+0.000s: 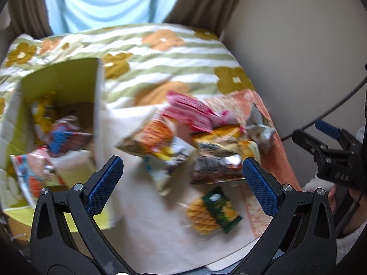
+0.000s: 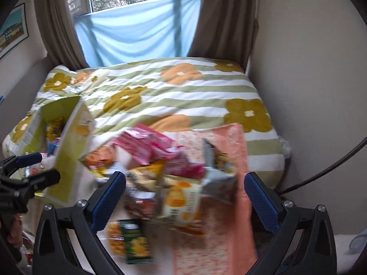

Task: Organize snacks
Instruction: 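Move both tools back over the remaining snack pile, then grasp the white-and-black chips bag with the left tool while the right tool grasps the grey cartoon bag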

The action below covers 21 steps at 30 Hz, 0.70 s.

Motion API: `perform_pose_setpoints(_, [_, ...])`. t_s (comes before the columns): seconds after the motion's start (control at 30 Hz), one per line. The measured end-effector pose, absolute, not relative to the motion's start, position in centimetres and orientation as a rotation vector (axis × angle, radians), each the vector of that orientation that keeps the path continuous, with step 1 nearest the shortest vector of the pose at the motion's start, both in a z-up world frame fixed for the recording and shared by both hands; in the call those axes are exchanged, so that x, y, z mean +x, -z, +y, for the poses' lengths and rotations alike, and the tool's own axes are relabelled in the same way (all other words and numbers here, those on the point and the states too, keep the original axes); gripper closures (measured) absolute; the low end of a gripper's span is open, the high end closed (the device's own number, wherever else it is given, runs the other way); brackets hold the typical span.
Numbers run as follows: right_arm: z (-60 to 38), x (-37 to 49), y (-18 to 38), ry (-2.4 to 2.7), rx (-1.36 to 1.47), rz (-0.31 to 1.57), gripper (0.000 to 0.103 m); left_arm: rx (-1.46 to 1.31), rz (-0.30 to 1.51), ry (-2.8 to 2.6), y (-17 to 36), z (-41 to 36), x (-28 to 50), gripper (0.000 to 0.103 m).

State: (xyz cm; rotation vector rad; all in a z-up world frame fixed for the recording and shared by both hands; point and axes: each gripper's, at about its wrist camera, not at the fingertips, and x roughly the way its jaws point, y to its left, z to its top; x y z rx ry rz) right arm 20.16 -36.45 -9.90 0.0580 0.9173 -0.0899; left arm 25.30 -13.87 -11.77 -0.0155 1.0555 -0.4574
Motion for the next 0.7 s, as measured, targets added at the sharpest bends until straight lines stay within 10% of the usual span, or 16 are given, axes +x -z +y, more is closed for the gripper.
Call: perform_pose_setpoints(0.7, [-43.4,25.9,20.4,-0.015,0.092,1.110,0.000,0.049,1.301,0.416,23.4,-25.5,28.9,0.010])
